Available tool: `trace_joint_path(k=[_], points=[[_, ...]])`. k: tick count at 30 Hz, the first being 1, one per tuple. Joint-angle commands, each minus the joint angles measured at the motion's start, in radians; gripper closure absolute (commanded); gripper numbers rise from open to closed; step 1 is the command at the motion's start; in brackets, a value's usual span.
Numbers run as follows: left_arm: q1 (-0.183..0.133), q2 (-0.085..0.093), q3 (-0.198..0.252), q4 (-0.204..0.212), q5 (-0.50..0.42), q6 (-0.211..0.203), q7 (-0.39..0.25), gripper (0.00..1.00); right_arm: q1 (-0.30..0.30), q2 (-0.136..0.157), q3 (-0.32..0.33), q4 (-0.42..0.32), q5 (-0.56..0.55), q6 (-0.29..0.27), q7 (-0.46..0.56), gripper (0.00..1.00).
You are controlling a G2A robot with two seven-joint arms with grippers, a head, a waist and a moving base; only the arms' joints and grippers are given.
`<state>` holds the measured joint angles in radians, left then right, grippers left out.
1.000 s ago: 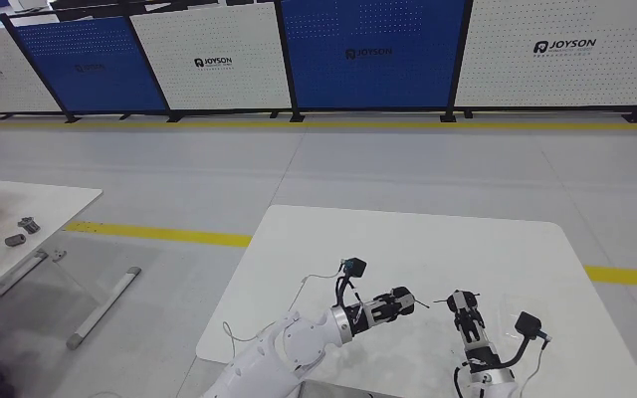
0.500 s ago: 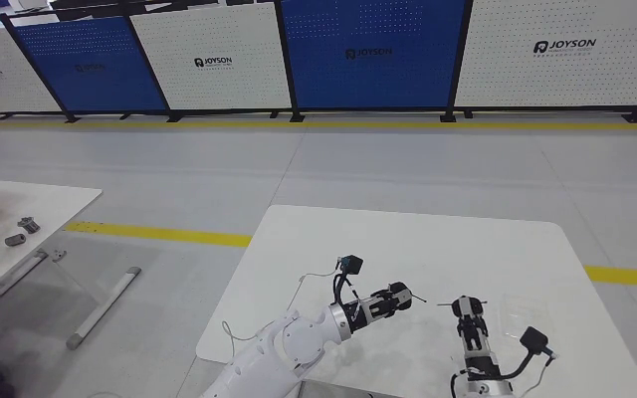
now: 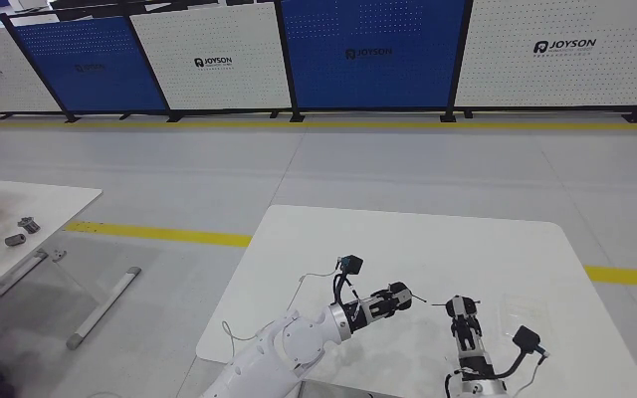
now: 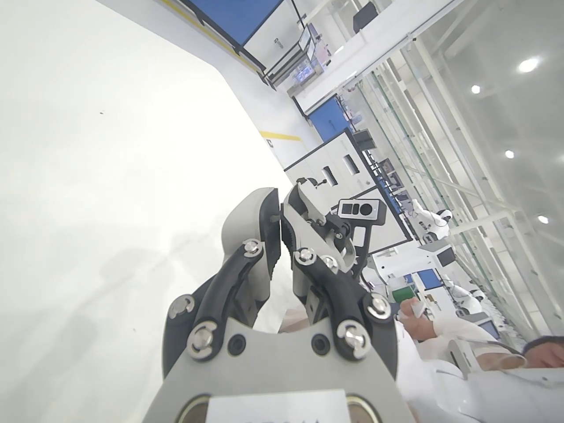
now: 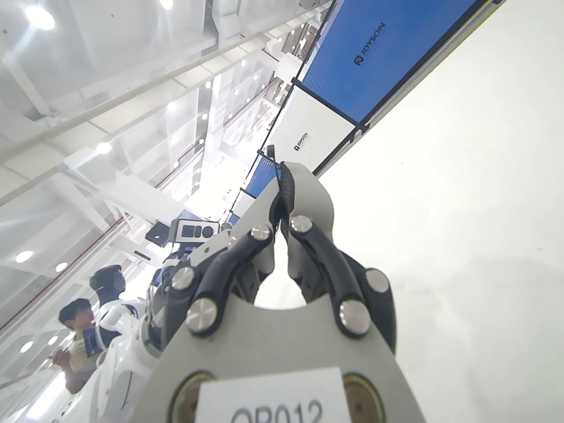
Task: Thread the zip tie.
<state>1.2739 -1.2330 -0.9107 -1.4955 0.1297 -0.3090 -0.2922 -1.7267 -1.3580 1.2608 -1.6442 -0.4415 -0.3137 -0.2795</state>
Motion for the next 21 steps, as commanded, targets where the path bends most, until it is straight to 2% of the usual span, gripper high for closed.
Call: trace_joint_path(k=[1, 10, 21], points=[[0.000, 0.000, 0.000, 0.000, 0.000, 0.000, 0.000, 1.00, 0.003, -0.002, -0.004, 0.008, -0.002, -0.007, -0.013, 1.00], [0.000, 0.000, 0.000, 0.000, 0.000, 0.000, 0.000, 1.00, 0.035, -0.008, -0.024, 0.040, 0.011, -0.006, 0.002, 1.00], [0.000, 0.000, 0.000, 0.000, 0.000, 0.000, 0.000, 1.00, 0.045, -0.012, -0.026, 0.050, 0.016, -0.001, -0.001, 1.00]])
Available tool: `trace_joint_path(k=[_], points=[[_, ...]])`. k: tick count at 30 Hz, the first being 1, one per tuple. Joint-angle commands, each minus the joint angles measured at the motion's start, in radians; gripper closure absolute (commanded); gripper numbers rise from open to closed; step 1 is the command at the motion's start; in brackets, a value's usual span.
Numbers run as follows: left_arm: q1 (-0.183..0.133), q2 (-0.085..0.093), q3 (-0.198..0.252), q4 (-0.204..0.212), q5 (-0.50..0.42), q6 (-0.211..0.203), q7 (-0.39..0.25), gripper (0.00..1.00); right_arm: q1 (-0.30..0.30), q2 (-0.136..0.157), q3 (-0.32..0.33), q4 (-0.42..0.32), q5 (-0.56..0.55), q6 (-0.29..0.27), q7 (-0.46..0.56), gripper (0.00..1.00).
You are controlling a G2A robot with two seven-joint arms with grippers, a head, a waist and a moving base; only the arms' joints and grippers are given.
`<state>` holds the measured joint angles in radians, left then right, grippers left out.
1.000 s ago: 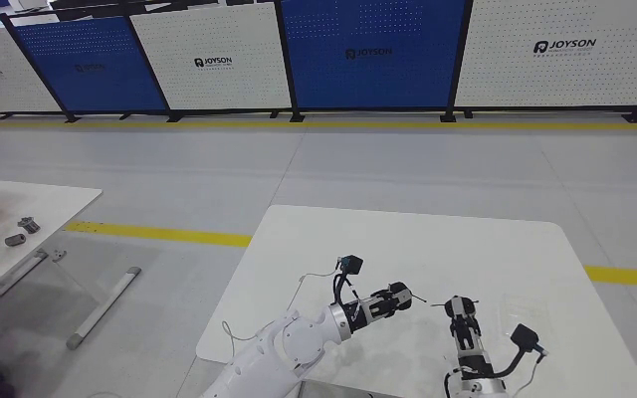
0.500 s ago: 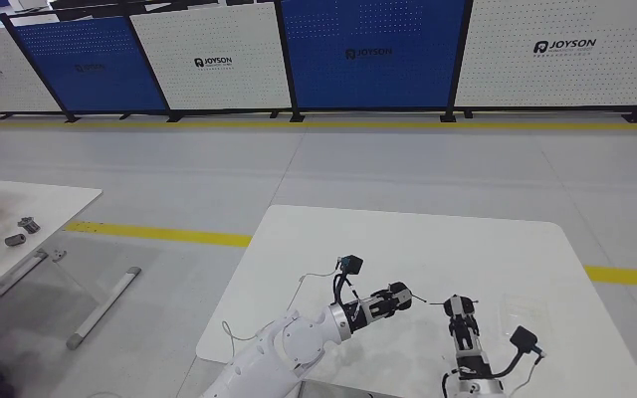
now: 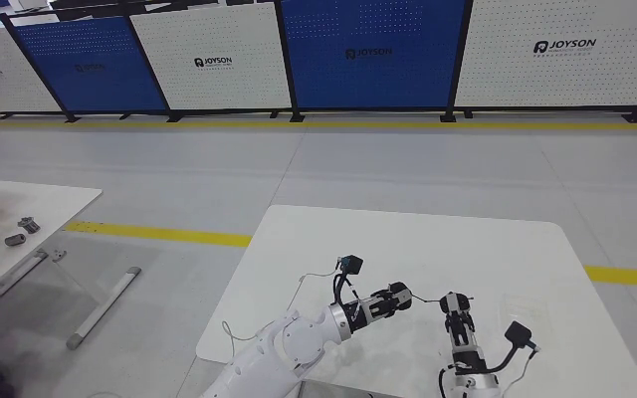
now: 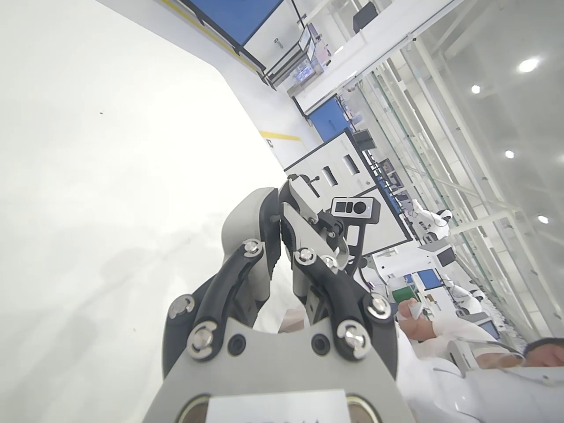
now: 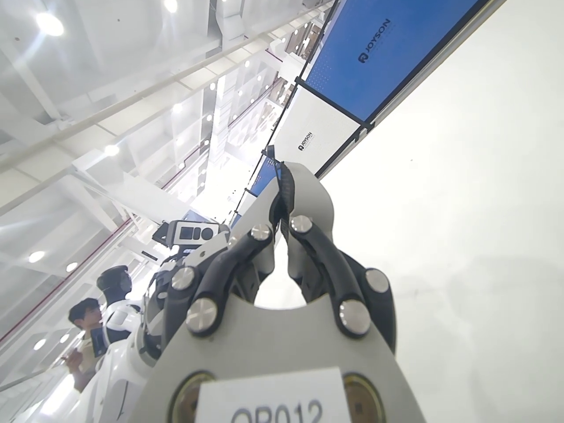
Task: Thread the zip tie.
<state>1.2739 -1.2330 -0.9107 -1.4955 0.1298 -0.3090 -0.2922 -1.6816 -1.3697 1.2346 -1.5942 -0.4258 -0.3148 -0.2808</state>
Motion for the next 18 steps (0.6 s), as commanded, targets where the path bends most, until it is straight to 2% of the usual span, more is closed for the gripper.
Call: trace_joint_path(k=[1, 12, 18], points=[[0.000, 0.000, 0.000, 0.000, 0.000, 0.000, 0.000, 1.00, -0.001, 0.000, 0.001, 0.000, 0.000, -0.002, 0.000, 1.00], [0.000, 0.000, 0.000, 0.000, 0.000, 0.000, 0.000, 1.00, -0.014, 0.000, 0.015, -0.011, 0.001, -0.019, -0.001, 1.00], [0.000, 0.000, 0.000, 0.000, 0.000, 0.000, 0.000, 1.00, -0.011, -0.002, 0.010, -0.010, -0.007, -0.007, 0.003, 1.00]])
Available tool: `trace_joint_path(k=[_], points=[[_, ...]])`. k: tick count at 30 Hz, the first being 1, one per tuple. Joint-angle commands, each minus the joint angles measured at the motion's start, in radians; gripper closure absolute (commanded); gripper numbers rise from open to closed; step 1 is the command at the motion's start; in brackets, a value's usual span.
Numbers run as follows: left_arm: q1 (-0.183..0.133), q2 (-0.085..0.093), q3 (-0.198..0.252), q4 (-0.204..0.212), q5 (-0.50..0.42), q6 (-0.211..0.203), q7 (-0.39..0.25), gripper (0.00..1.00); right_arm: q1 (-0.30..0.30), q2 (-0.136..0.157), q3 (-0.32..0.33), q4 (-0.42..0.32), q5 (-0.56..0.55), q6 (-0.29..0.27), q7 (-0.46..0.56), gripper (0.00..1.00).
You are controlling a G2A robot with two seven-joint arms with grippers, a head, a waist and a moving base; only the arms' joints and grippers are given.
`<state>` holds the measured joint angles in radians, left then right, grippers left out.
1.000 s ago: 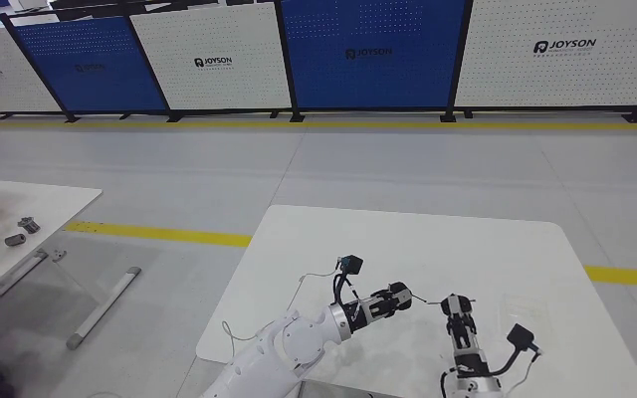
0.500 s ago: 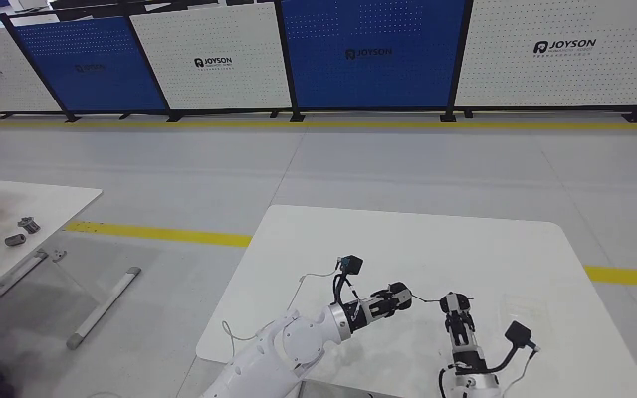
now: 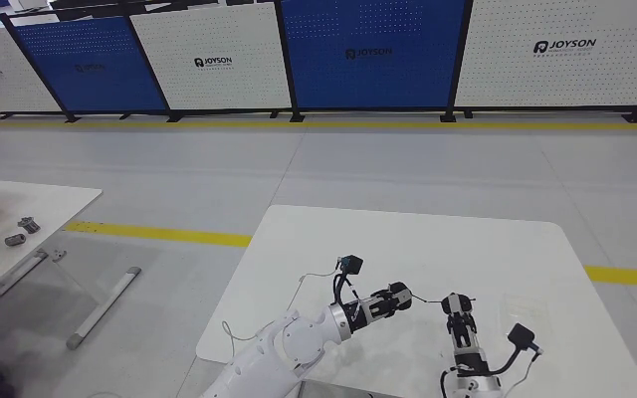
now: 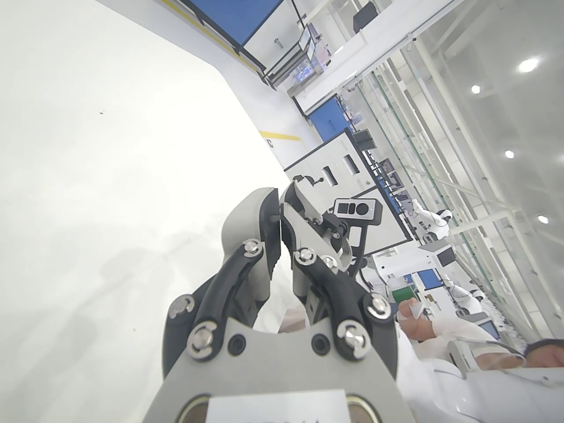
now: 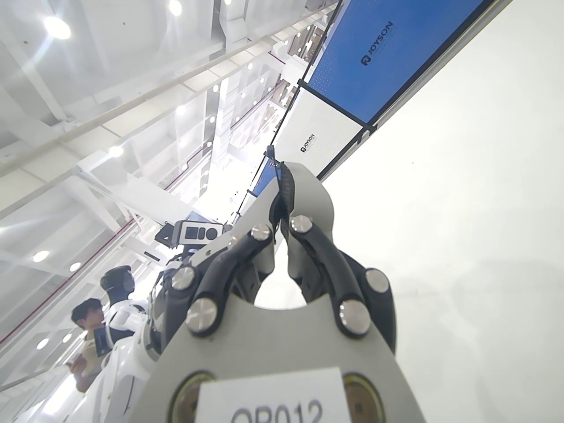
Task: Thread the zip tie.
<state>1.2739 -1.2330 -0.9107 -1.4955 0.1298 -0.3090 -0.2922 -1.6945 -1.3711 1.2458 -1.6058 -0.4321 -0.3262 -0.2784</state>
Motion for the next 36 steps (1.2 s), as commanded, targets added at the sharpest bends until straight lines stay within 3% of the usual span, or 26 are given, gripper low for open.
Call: trace_joint_path(k=[1, 19, 23, 36], points=[[0.000, 0.000, 0.000, 0.000, 0.000, 0.000, 0.000, 1.00, 0.004, -0.001, -0.003, 0.004, -0.002, 0.008, 0.001, 1.00], [0.000, 0.000, 0.000, 0.000, 0.000, 0.000, 0.000, 1.00, 0.020, -0.009, -0.023, 0.018, -0.014, 0.026, -0.003, 1.00], [0.000, 0.000, 0.000, 0.000, 0.000, 0.000, 0.000, 1.00, 0.036, -0.013, -0.033, 0.032, 0.000, 0.052, 0.010, 1.00], [0.002, 0.000, 0.000, 0.000, -0.002, 0.005, 0.007, 1.00, 0.036, -0.013, -0.029, 0.028, 0.010, 0.049, 0.015, 1.00]])
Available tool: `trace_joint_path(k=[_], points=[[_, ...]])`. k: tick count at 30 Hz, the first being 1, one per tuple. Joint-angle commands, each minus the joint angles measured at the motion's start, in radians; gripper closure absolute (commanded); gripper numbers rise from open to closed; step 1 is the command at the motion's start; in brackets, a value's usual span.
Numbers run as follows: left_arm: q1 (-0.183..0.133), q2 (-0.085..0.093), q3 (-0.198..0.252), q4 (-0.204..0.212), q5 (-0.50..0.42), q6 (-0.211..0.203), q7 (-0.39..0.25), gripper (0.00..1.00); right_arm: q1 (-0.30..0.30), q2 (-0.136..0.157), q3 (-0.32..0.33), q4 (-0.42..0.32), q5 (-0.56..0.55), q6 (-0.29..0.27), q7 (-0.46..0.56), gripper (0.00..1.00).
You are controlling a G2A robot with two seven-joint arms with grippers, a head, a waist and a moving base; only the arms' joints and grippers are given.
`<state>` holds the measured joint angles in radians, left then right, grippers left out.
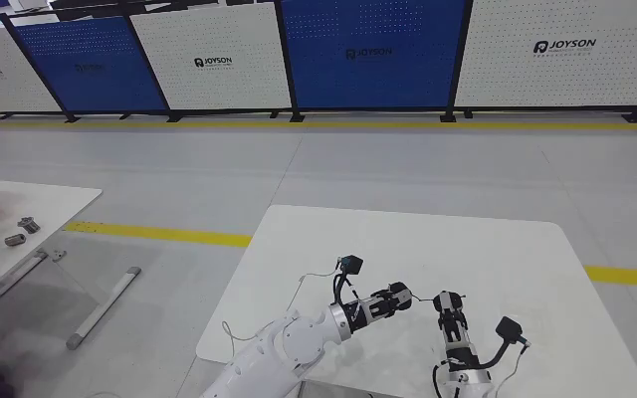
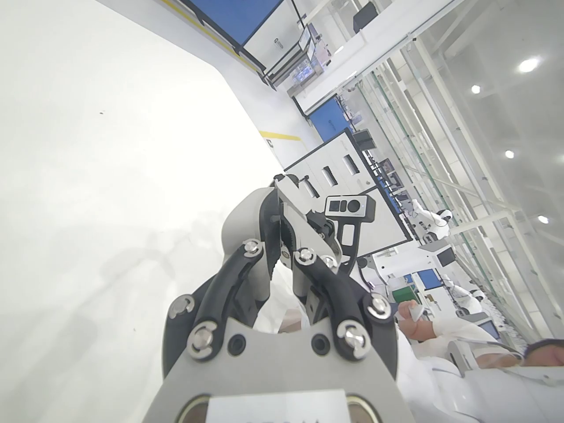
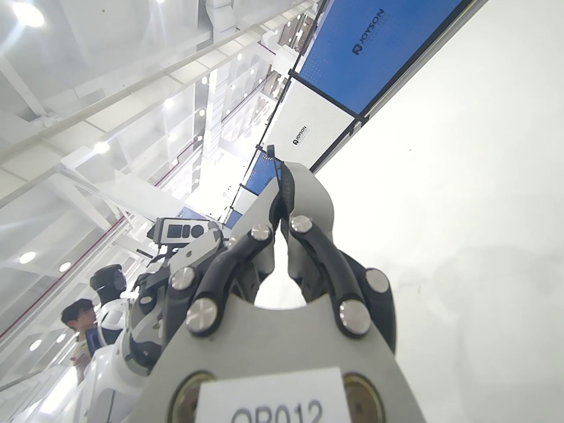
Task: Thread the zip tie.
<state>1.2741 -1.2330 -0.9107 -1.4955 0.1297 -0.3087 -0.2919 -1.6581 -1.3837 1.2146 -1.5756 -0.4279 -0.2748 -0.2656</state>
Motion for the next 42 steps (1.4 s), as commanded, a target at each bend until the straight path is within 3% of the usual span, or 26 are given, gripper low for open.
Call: trace_joint_path(k=[1, 5, 20, 26, 29, 39, 42], points=[[0.005, -0.002, 0.002, -0.004, -0.012, 0.016, 0.014, 1.00, -0.001, 0.000, 0.004, -0.005, 0.011, -0.007, 0.001, 1.00], [0.006, -0.006, 0.003, -0.010, -0.045, 0.050, 0.043, 1.00, 0.005, 0.000, 0.007, 0.000, 0.031, -0.027, 0.019, 1.00], [0.005, -0.011, 0.008, -0.004, -0.089, 0.046, 0.034, 1.00, 0.062, -0.008, -0.006, 0.060, 0.072, -0.044, 0.059, 1.00], [0.006, -0.007, 0.007, -0.010, -0.005, 0.063, 0.059, 1.00, 0.061, -0.009, -0.007, 0.061, 0.034, -0.028, 0.038, 1.00], [0.009, -0.005, 0.009, -0.021, 0.039, 0.098, 0.059, 1.00, 0.065, -0.010, -0.008, 0.065, 0.030, -0.019, 0.035, 1.00], [0.031, 0.000, 0.007, -0.062, 0.082, 0.128, 0.058, 1.00, 0.062, -0.012, -0.009, 0.064, 0.014, -0.012, 0.021, 1.00], [0.031, 0.001, 0.003, -0.063, 0.081, 0.128, 0.054, 0.92, 0.062, -0.013, -0.009, 0.065, 0.013, -0.010, 0.020, 1.00]])
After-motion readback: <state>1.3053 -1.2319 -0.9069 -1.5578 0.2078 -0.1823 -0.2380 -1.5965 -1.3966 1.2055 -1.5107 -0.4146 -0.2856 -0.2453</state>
